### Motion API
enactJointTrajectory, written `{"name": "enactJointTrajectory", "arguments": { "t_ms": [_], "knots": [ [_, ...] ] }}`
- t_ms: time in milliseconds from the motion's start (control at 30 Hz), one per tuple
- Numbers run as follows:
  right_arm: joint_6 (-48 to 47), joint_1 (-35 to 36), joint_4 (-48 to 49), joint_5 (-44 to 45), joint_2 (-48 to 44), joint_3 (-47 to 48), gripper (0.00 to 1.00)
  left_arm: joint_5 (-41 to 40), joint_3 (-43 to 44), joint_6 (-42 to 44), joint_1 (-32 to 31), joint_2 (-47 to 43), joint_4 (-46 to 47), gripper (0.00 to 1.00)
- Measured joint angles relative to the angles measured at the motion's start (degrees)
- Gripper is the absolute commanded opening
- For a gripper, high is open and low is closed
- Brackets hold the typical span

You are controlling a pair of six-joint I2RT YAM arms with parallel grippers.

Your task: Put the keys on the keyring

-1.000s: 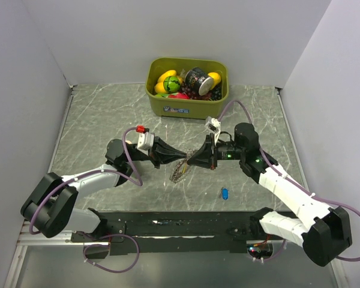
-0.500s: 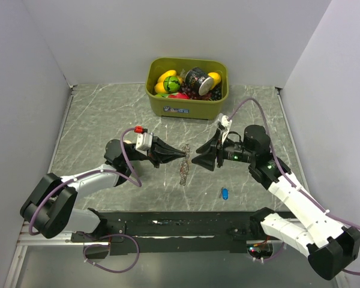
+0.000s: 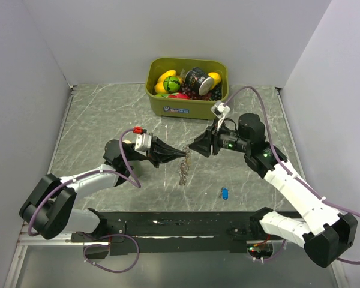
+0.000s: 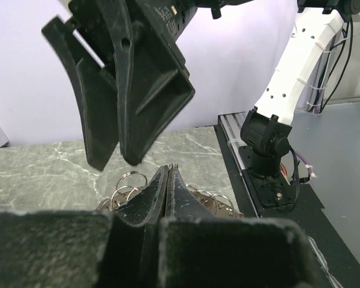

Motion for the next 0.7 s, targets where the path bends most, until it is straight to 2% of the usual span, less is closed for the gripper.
{"name": "enactJointTrajectory", "arguments": {
  "t_ms": [233,333,367,467,500,567,633,700],
  "knots": [
    [-0.4,3.1,-2.8,1.3,1.7,1.3,0.56,0.0,0.0,0.6,0.0,-0.1,0.1,0.01],
    [-0.7,4.0,-3.1,2.0,2.3,1.7,0.45,0.0,0.0,0.5,0.0,-0.1,0.0,0.01],
    [-0.8,4.0,-3.3,2.2,2.4,1.7,0.34,0.0,0.0,0.5,0.0,-0.1,0.1,0.01],
    [-0.8,4.2,-3.5,2.8,2.5,1.8,0.2,0.1,0.0,0.6,0.0,-0.1,-0.1,0.01],
    [-0.9,4.2,-3.5,3.2,2.5,1.8,0.17,0.2,0.0,0.6,0.0,-0.1,-0.1,0.01],
    [-0.7,4.2,-3.8,3.9,2.5,1.8,0.06,0.2,0.0,0.6,0.0,-0.1,0.0,0.01],
    [-0.7,4.2,-4.3,4.8,2.5,1.8,0.0,0.3,0.0,0.6,0.0,-0.1,0.0,0.01],
    [-0.6,4.2,-4.3,5.0,2.5,1.8,0.0,0.3,0.0,0.6,0.1,-0.1,0.0,0.01]
  ]
}}
